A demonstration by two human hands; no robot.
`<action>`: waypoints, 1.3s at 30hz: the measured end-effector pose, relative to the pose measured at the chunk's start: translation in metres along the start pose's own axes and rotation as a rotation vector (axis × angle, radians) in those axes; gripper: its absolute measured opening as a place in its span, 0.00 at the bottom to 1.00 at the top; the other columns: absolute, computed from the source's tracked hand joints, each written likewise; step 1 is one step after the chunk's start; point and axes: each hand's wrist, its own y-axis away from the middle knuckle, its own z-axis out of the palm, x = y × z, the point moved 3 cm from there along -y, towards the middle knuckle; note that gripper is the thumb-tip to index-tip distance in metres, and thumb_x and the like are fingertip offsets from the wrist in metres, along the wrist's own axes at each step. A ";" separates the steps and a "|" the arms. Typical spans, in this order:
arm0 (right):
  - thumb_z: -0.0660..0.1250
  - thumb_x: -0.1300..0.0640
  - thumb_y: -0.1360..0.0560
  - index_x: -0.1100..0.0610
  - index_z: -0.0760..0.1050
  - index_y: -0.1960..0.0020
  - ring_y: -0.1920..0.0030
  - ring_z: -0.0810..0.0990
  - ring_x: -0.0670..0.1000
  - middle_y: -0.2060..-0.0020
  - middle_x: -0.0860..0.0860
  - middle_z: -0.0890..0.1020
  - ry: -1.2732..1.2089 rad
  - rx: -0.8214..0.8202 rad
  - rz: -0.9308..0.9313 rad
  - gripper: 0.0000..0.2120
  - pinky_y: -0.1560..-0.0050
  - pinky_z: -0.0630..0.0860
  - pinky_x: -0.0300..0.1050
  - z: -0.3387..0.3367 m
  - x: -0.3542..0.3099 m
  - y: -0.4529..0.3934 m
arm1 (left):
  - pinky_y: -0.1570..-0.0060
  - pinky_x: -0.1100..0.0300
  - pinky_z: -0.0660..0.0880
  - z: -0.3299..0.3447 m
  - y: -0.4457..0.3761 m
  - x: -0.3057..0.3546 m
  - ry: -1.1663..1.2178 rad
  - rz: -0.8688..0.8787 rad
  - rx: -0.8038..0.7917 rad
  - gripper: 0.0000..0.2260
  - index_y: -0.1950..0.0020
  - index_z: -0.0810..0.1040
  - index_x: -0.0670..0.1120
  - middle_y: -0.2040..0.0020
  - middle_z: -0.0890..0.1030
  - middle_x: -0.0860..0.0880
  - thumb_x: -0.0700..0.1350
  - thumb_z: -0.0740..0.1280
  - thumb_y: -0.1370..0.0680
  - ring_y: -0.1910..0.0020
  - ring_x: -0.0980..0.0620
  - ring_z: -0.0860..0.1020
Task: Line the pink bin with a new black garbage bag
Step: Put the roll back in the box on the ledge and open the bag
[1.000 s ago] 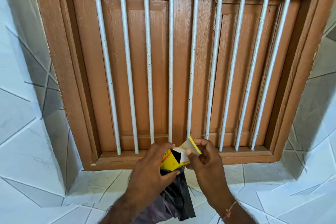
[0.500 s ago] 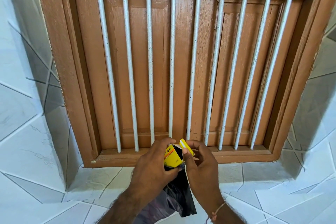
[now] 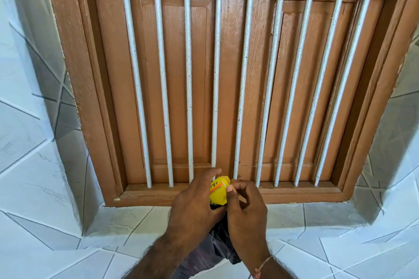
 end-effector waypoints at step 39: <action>0.71 0.31 0.39 0.50 0.71 0.34 0.38 0.77 0.42 0.39 0.42 0.80 -0.087 -0.397 0.137 0.39 0.41 0.75 0.41 0.024 0.015 0.038 | 0.62 0.62 0.77 -0.060 -0.003 -0.050 0.730 -0.440 0.322 0.07 0.56 0.81 0.51 0.61 0.84 0.55 0.48 0.64 0.21 0.61 0.59 0.81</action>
